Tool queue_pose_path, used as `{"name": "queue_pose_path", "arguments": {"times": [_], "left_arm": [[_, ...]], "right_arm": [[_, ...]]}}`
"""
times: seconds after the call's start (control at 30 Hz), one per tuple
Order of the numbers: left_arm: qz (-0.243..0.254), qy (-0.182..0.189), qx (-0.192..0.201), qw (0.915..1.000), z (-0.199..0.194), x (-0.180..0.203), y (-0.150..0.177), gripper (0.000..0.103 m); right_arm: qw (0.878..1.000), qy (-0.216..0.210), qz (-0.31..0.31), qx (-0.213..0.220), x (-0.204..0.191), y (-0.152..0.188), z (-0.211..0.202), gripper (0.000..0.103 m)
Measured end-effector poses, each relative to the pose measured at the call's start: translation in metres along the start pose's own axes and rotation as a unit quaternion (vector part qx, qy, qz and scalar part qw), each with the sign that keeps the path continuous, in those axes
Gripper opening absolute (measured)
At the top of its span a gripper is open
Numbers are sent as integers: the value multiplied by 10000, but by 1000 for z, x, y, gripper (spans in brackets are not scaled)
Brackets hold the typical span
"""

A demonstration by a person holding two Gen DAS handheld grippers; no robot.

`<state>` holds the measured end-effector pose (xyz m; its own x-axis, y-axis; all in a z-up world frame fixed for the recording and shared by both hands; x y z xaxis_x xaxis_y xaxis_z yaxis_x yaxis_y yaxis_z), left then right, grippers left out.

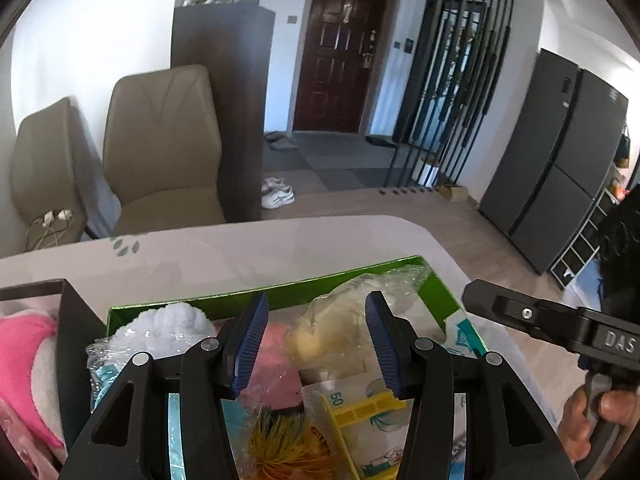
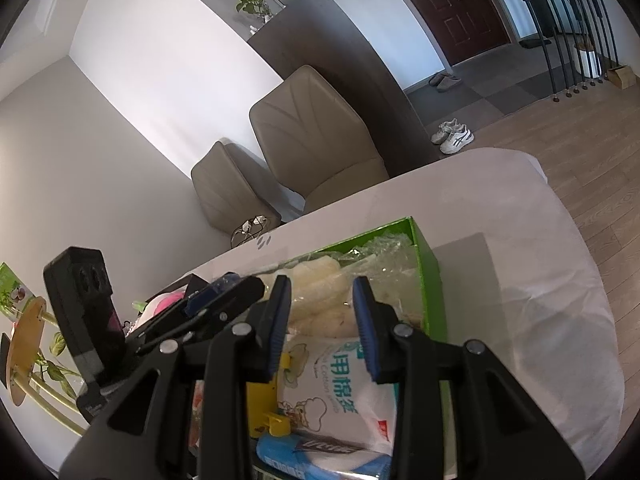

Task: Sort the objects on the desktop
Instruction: 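Carry the bagged cream-white item in the left gripper over the green box, then lower the cream-white item into the green box and open the left gripper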

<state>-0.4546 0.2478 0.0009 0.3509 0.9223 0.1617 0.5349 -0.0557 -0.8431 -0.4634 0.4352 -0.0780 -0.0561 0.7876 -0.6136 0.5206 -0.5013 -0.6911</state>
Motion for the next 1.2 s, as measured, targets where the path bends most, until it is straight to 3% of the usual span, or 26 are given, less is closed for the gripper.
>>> {"name": "queue_pose_path", "arguments": {"times": [0.33,0.5,0.63,0.73,1.0,1.1,1.2], "left_arm": [[425,-41,-447,9981,30,13,7,51],[247,33,-420,9988,15,6,-2,54],[18,270,-160,9995,-7,1,-18,65],[-68,373,6,9993,-21,-2,-28,66],[-174,180,443,9987,-57,-21,-47,67],[-244,98,678,9974,-74,-30,-53,79],[-325,44,935,9951,-94,-38,-58,81]], "right_arm": [[9998,-24,41,173,-3,-2,-3,32],[9998,20,73,171,1,-1,-3,32],[9995,-3,131,293,1,-6,-9,39],[9992,-25,149,361,1,-8,-14,43],[9984,-75,76,560,-8,-17,-26,54],[9978,-116,-2,659,-17,-20,-34,62],[9972,-153,-162,718,-31,-23,-45,65]]}}
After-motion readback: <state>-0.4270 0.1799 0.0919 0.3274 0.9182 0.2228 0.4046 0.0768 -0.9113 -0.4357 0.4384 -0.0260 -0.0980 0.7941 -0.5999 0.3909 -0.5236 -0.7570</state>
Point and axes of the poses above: each gripper's, at about its wrist camera, not at the fingertips, and z roughly the way its jaws point, x to its right, y to its underside, the point moved 6 cm from there along z, roughly the way its jaws point, and after that the axes turned 11 degrees about x, right-handed, at the moved point
